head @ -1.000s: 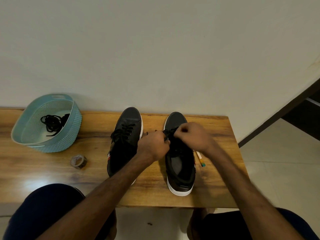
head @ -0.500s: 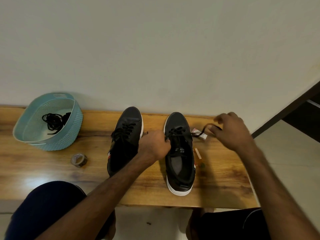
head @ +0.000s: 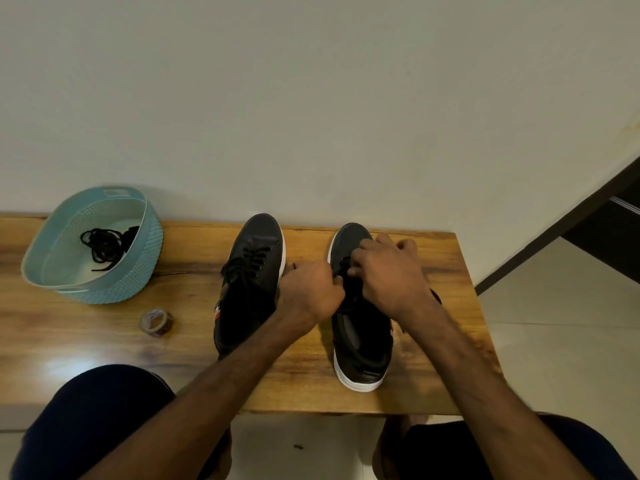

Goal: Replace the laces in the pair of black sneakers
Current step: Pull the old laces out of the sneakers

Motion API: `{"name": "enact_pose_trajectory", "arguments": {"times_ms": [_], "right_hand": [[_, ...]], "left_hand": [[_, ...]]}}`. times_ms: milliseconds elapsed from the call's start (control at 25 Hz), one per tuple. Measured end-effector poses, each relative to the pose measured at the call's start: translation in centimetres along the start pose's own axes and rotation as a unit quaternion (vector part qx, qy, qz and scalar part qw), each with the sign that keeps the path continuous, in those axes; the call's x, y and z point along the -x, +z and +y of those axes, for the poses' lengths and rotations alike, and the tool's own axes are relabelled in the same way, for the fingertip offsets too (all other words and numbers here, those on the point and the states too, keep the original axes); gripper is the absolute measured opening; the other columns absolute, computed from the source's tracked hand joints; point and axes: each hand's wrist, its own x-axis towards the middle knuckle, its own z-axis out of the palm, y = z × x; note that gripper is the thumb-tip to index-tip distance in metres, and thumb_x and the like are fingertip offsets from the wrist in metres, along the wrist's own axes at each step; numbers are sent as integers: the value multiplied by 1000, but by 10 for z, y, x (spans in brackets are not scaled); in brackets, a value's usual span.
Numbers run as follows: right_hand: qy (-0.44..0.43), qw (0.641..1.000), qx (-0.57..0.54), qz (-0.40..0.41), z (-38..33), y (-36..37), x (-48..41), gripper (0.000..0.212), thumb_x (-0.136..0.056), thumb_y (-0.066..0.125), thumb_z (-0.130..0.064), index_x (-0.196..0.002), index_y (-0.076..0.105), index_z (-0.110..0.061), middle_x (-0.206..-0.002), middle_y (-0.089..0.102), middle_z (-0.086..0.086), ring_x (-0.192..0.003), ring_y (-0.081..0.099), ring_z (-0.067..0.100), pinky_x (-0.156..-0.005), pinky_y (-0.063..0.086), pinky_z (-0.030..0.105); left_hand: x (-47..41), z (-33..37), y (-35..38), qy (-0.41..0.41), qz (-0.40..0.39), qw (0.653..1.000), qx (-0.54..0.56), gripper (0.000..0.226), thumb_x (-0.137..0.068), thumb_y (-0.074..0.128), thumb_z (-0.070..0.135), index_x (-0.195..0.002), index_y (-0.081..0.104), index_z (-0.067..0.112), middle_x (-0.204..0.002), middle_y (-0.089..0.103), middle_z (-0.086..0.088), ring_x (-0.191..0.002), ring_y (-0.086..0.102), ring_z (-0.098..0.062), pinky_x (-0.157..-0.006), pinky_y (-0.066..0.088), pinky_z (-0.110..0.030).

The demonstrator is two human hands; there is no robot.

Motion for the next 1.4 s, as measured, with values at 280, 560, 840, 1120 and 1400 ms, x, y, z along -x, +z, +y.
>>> {"name": "enact_pose_trajectory", "arguments": {"times_ms": [280,560,840,1120,1400], "right_hand": [[90,885,-451,71,39,-31,17,25,-102,52,-16,-81,66,-20,-77,66,-7,-71,56,-4,-65,40,9],[221,916,-309,128,59,-14,9,18,-98,59,-31,-94,69,-17,-83,68,-4,-81,64,14,-73,50,32],[205,940,-271,-1,57,-4,-1,18,-94,64,-23,-111,69,-26,-101,71,1,-84,64,14,-76,56,37],[223,962,-158,-21,56,-5,6,32,-97,57,-41,-116,68,-18,-120,63,5,-108,58,23,-87,53,41],[165,954,-213,-131,30,0,3,45,-85,66,-58,-107,66,-19,-97,69,1,-89,64,20,-79,57,39]], "left_hand": [[-3,-16,1,-30,3,999,19,30,-102,42,27,-76,52,17,-72,55,1,-62,52,-13,-52,40,-25],[1,-4,2,41,55,996,-50,32,-97,53,38,-121,50,18,-96,64,0,-84,62,-18,-66,50,-30],[-8,7,-5,108,76,990,53,15,-97,55,42,-100,63,30,-95,57,9,-85,56,-10,-65,44,-26],[-22,-37,-58,15,-134,983,-121,27,-94,49,7,-99,61,30,-111,63,3,-97,61,-15,-83,55,-35],[-16,7,-28,105,106,989,-13,17,-98,45,20,-108,58,22,-107,56,5,-88,57,-16,-68,43,-32]]}}
